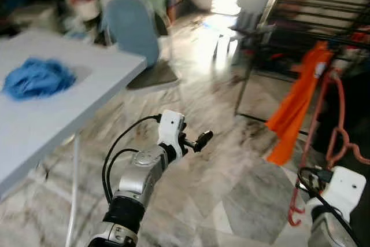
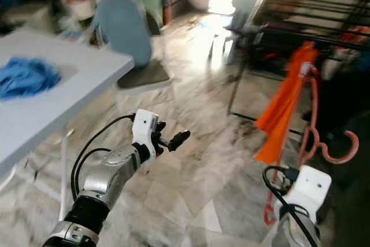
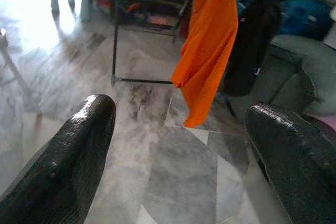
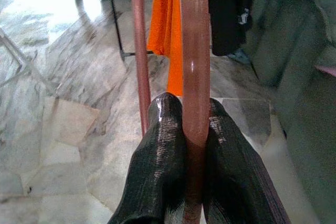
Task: Hang hanger
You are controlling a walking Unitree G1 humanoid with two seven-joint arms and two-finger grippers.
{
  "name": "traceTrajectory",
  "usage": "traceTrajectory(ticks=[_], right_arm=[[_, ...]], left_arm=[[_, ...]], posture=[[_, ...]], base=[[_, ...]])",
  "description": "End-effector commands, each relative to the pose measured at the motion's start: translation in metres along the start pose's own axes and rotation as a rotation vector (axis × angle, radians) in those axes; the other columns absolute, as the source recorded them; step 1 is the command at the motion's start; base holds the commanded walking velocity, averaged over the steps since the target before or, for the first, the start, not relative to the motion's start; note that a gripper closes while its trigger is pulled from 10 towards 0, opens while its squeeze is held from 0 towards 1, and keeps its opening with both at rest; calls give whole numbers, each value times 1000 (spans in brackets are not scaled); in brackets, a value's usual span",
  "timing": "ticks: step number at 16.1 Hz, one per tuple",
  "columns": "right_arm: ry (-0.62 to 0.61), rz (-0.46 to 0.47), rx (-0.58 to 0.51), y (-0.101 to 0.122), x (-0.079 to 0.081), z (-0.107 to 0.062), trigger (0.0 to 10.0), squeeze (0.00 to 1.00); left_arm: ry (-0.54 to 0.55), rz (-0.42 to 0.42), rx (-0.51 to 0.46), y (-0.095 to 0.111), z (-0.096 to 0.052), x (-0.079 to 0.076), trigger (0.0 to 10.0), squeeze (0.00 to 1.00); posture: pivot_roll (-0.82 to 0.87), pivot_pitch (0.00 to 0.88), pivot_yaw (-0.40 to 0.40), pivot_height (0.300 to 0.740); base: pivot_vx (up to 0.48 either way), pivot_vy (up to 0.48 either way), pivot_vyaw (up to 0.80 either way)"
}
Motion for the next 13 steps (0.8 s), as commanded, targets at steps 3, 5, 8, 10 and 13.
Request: traceTrajectory(ticks=[3, 5, 8, 10, 13], right_arm=[[18, 9, -5, 1, 4, -2, 10000, 0], [29, 6, 5, -1, 5, -2, 10000, 0], [43, -10, 39, -6, 6, -1, 10000, 0], [40, -14, 51, -8, 6, -1, 10000, 0], [38, -22, 70, -12, 6, -1, 10000, 0]], left_arm=[[-20, 39, -16, 1, -5, 7, 10000, 0], [-23, 53, -18, 1, -5, 9, 10000, 0], [-31, 45, -13, -1, -5, 9, 10000, 0], [-31, 50, -11, -1, -4, 9, 10000, 0], [-35, 49, -9, -2, -4, 8, 10000, 0]], posture=[[-72, 0, -8, 740], [-73, 0, -8, 740], [-73, 0, -10, 740], [-73, 0, -11, 740], [-74, 0, -9, 740]], base=[[0, 0, -242], [172, 0, 0], [356, 321, 0], [360, 317, 0], [360, 317, 0]])
Point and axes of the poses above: a point about 5 cm out from each wrist's last joint towards the gripper, its own z axis pointing out of the wrist towards the gripper, its own y axis along the axis of the wrist's last joint, x = y × z, the point moved 1 cm from there along z, pointing out of the wrist towards the gripper, and after that the axes turned 4 degrees about z, right-handed, at the moved point
